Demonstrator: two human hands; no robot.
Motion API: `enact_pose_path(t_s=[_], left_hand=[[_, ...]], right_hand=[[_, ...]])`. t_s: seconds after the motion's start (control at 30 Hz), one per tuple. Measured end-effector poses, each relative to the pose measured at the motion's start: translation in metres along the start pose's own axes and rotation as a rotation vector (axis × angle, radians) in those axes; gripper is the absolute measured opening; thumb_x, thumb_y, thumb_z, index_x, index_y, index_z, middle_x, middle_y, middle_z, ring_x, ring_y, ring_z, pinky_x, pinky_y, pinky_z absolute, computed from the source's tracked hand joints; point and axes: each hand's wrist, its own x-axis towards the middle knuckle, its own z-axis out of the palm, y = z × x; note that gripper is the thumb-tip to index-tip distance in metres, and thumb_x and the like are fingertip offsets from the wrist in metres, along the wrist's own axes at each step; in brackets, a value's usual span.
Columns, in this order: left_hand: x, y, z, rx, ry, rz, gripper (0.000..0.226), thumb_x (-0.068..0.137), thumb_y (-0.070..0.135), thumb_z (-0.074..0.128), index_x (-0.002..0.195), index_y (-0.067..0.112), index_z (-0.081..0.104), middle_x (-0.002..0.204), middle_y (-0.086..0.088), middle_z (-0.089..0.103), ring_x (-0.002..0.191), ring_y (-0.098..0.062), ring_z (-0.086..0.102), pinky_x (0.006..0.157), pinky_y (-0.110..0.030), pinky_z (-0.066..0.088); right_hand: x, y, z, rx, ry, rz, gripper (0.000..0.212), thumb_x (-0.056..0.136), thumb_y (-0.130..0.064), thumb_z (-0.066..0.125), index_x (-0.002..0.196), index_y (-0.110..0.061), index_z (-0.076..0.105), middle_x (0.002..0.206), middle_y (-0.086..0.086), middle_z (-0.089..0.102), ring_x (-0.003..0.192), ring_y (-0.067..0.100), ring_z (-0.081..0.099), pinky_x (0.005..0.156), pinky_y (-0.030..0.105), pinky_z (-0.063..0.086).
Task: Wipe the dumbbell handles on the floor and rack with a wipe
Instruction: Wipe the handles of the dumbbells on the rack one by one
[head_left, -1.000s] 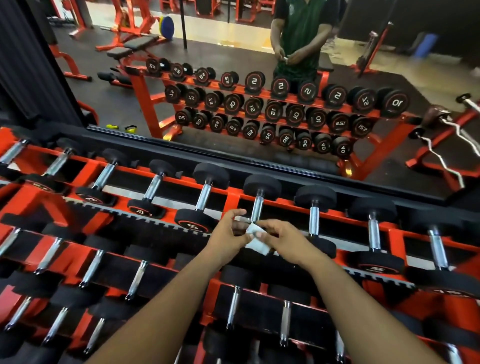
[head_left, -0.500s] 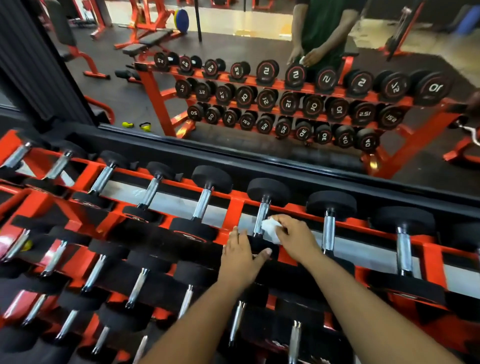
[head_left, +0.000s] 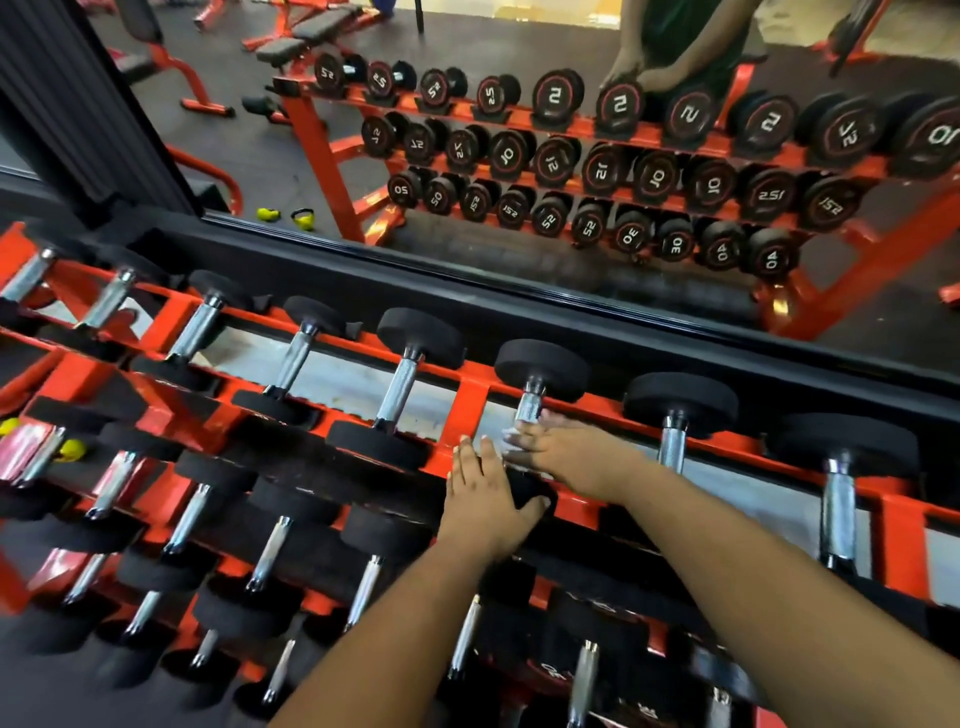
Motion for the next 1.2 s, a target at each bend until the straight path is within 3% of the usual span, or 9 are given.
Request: enact_pose_path(t_s=[0.13,0.3,0.47,0.6,0.67,0.83,1.0,1.1,1.2], left_hand=[[0.001,0.000,-0.007,0.037,-0.073,-0.006,0.117,0.088,0.065,0.060,0.159,0.009,-0.015,0.166,-0.021,-0.020,0.155,-0.034,-0.016,0.127,-0.045,-0.001],[0.005,0.002,-0.010,0.065,-0.118,-0.015,0.118,0.088,0.065,0.061,0.160,0.008,-0.014,0.165,-0.024,-0.018,0.154,-0.035,-0.016,0.127,-0.045,0.000],[0.004,0.005,-0.013,0.084,-0.137,-0.038,0.118,0.088,0.066,0.060,0.160,0.010,-0.014,0.166,-0.021,-0.019,0.155,-0.034,-0.016,0.127,-0.045,0.002],[0.004,0.006,-0.014,0.104,-0.143,-0.035,0.116,0.089,0.065,0.061,0.160,0.009,-0.012,0.166,-0.022,-0.016,0.155,-0.035,-0.014,0.126,-0.045,0.002],[0.005,0.006,-0.015,0.108,-0.153,-0.039,0.116,0.089,0.066,0.060,0.160,0.009,-0.012,0.166,-0.022,-0.016,0.155,-0.035,-0.014,0.126,-0.045,0.002],[0.004,0.006,-0.017,0.109,-0.160,-0.044,0.116,0.090,0.067,0.058,0.160,0.011,-0.014,0.166,-0.020,-0.018,0.155,-0.034,-0.015,0.126,-0.045,0.001],[0.005,0.005,-0.016,0.102,-0.155,-0.040,0.115,0.089,0.067,0.059,0.160,0.010,-0.011,0.167,-0.021,-0.015,0.155,-0.034,-0.013,0.126,-0.045,0.002],[0.004,0.005,-0.017,0.102,-0.167,-0.047,0.116,0.089,0.068,0.058,0.160,0.011,-0.014,0.167,-0.020,-0.017,0.155,-0.034,-0.014,0.126,-0.045,0.002],[0.003,0.005,-0.019,0.098,-0.172,-0.048,0.115,0.090,0.068,0.058,0.160,0.011,-0.014,0.166,-0.020,-0.018,0.155,-0.034,-0.013,0.126,-0.045,0.002]], right_hand=[[-0.003,0.005,-0.002,-0.063,0.031,0.259,0.075,0.100,-0.006,0.037,0.162,-0.023,-0.001,0.169,-0.002,-0.007,0.155,0.019,-0.009,0.126,0.044,-0.001],[-0.006,-0.009,0.000,0.047,-0.027,0.000,0.065,0.098,-0.018,0.018,0.162,-0.026,0.012,0.168,-0.007,0.004,0.155,0.014,-0.002,0.127,0.043,0.001],[0.008,-0.004,0.000,-0.038,0.137,0.310,0.078,0.097,-0.003,0.046,0.162,-0.019,0.008,0.170,0.004,-0.002,0.155,0.022,-0.008,0.126,0.044,0.007],[0.004,-0.014,-0.001,0.011,0.071,0.078,0.060,0.102,-0.014,0.040,0.159,-0.024,0.026,0.168,-0.001,0.018,0.156,0.017,0.007,0.123,0.037,-0.002],[0.004,-0.001,-0.004,-0.055,0.061,0.034,0.063,0.101,-0.013,0.041,0.160,-0.025,0.023,0.168,-0.002,0.016,0.156,0.017,0.007,0.126,0.043,-0.003],[0.018,-0.006,0.004,-0.086,0.156,0.316,0.072,0.098,-0.013,0.049,0.161,-0.019,0.014,0.169,0.008,0.005,0.156,0.025,-0.001,0.125,0.043,0.004],[0.005,-0.011,0.005,0.016,0.114,0.037,0.060,0.099,-0.014,0.041,0.157,-0.025,0.032,0.166,-0.002,0.025,0.154,0.017,0.016,0.123,0.036,0.000],[0.010,-0.001,0.008,-0.070,0.154,0.268,0.075,0.096,-0.007,0.048,0.161,-0.024,0.014,0.169,0.006,0.004,0.156,0.023,0.003,0.126,0.047,0.004],[0.016,-0.015,0.009,0.002,0.150,0.415,0.083,0.096,-0.006,0.049,0.161,-0.024,0.000,0.168,0.006,-0.014,0.155,0.024,-0.011,0.126,0.043,0.000]])
